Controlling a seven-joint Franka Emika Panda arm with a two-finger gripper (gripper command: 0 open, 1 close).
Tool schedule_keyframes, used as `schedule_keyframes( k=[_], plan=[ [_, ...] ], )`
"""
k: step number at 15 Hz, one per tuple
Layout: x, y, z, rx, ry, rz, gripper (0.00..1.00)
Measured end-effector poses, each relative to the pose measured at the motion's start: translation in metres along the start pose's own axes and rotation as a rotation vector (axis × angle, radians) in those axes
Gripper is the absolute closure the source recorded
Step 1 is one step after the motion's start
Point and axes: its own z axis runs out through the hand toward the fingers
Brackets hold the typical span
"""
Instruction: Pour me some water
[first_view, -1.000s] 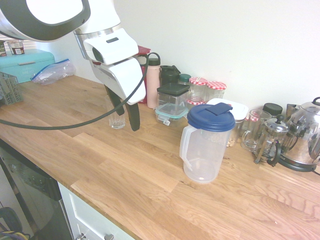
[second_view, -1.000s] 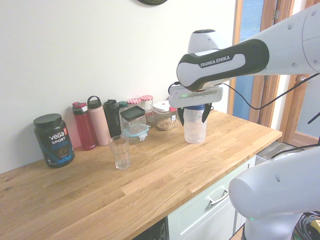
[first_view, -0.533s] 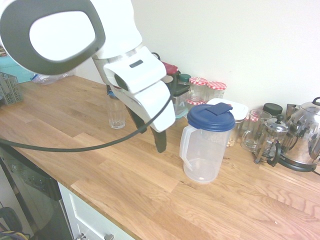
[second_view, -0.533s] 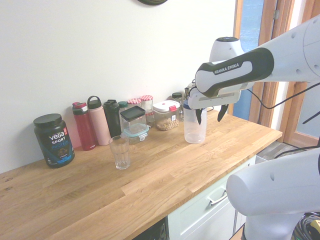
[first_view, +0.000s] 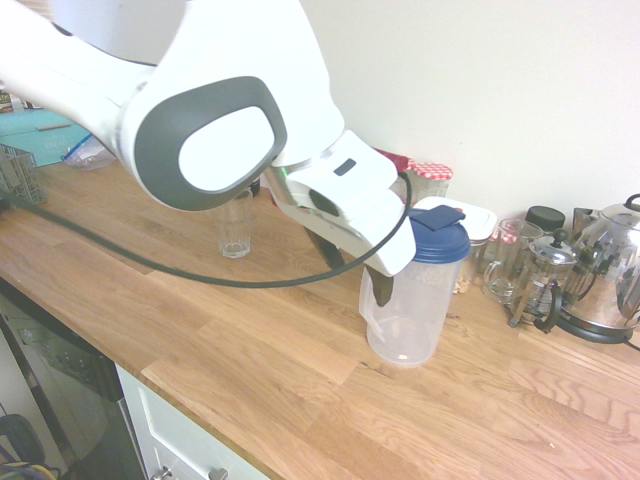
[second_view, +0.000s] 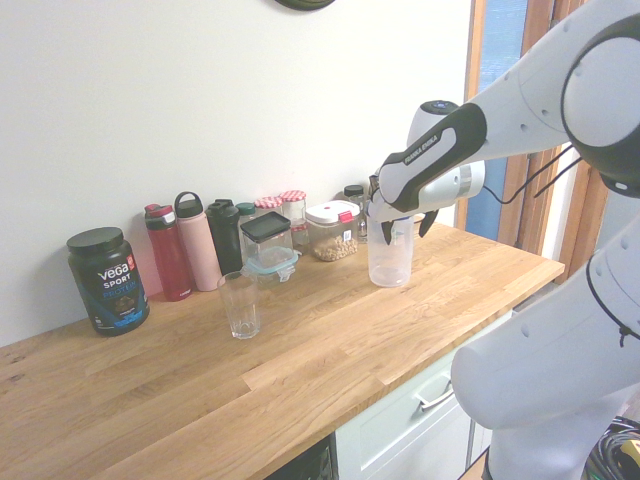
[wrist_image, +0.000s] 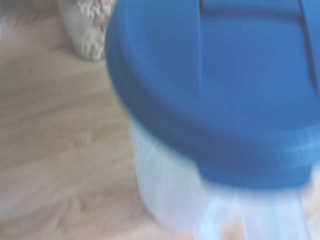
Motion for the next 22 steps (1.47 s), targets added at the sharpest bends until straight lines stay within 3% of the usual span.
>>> schedule_keyframes(
  k=[7,22],
  plan=[
    [0.014,-0.018,0.012,-0.006,0.000,-0.013,1.00],
    [0.014,-0.005,0.019,-0.008,-0.026,-0.016,1.00]
  ],
)
